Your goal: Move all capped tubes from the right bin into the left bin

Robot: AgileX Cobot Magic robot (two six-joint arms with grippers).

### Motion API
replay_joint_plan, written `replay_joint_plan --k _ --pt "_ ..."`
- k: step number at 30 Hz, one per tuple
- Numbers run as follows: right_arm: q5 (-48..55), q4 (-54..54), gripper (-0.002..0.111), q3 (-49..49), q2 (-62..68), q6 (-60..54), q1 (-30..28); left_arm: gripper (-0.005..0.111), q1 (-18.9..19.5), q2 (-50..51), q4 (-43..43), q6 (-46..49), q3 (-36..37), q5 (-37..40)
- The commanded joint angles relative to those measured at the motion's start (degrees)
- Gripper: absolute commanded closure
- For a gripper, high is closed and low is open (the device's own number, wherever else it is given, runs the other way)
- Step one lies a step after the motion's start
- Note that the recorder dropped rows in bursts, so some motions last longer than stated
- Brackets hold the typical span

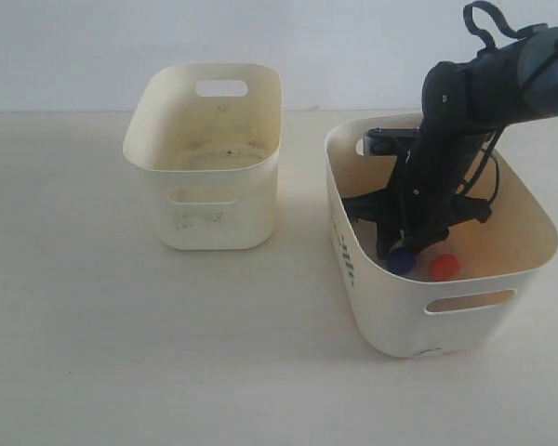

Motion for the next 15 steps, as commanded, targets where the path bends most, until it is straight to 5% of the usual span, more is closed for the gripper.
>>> replay_joint_plan --k 1,15 --pt "-1.02 -1.06 0.108 -0.31 -3.36 0.49 -0.17 0.102 0.02 0.03 -0.36 -0.54 -0.21 -0.26" --pt "-5.79 -2.27 0.108 -0.31 -14.59 0.70 -0.17 0.102 0.02 0.03 -0.36 -0.54 -0.21 -0.26"
